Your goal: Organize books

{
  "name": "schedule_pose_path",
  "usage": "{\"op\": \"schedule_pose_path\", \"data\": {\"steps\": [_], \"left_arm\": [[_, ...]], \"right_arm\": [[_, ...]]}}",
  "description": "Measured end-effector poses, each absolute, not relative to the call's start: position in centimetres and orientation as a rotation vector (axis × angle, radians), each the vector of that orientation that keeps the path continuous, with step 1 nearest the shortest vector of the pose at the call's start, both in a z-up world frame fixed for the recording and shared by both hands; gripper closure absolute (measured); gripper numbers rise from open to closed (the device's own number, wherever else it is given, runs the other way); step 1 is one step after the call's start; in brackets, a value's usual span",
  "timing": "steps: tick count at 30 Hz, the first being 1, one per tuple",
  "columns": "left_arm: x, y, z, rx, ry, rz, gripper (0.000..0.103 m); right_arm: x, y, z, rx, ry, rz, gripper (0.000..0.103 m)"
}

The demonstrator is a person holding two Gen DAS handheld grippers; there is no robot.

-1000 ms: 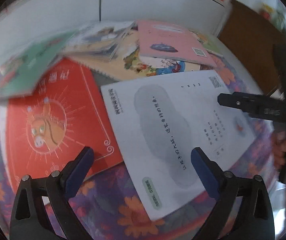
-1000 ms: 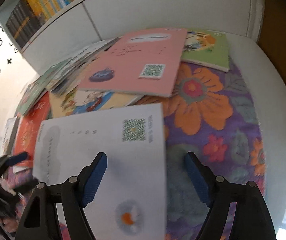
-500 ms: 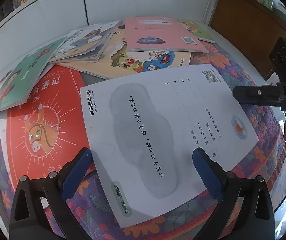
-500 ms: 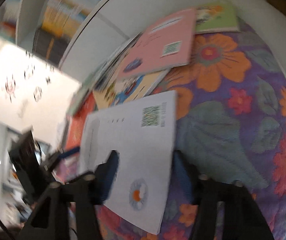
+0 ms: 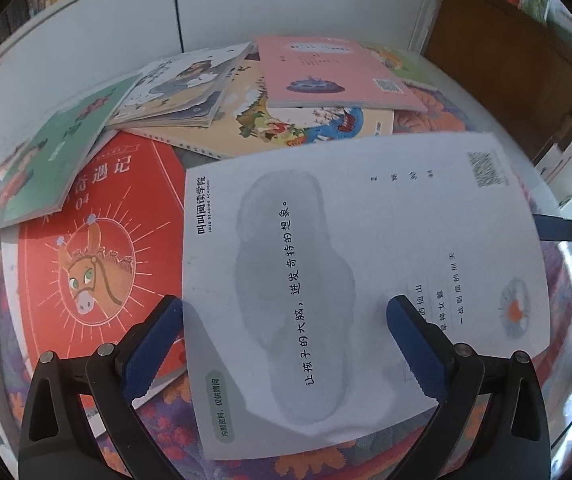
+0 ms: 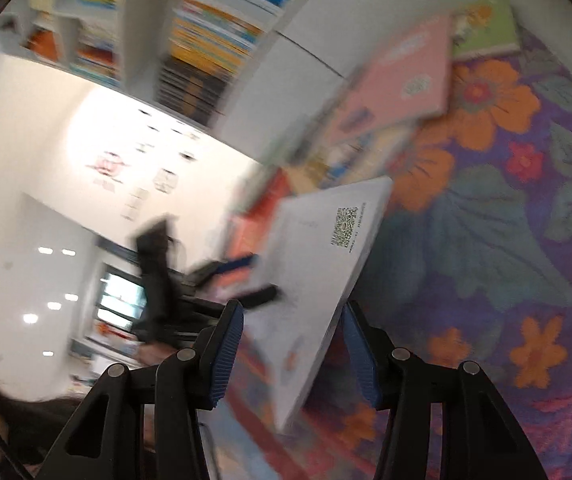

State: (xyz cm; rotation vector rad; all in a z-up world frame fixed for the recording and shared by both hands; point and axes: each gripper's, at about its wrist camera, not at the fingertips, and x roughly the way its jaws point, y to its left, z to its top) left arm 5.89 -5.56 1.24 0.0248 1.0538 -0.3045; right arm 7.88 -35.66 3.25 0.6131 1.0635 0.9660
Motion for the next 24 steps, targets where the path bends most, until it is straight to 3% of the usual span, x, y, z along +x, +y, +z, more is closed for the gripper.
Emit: {"op": "schedule_pose_path", "data": {"steps": [4,9,16,18,24], "left_arm": [[6.2,-5.1,1.3,0.008,1.057,-0.304,0.002],[6.6,-4.3,1.2,0.025,1.055,-0.253,0.002],[7.1,-3.3,1.1,0.024,1.048,-0.240,0.003],[7.0,-3.6,1.0,0.046,1.047,-0.235,0.003],[7.0,-3.8,0.9,0.069,1.032,-0.248,0.002]], "right_arm": [[7.9,-35.2,4.1,0.629,1.047,0.920,0.054],[9.3,-35.1,2.1,0.665,1.096,0.797,0.077],[11.4,-35.7,-0.7,0.819,1.112,0.787,0.077],[12.3,-35.1,-1.2,0.756,1.164,0.712,0.084],[14.7,-33.8,-0.6,0.614,1.177,0.676,0.081]]}}
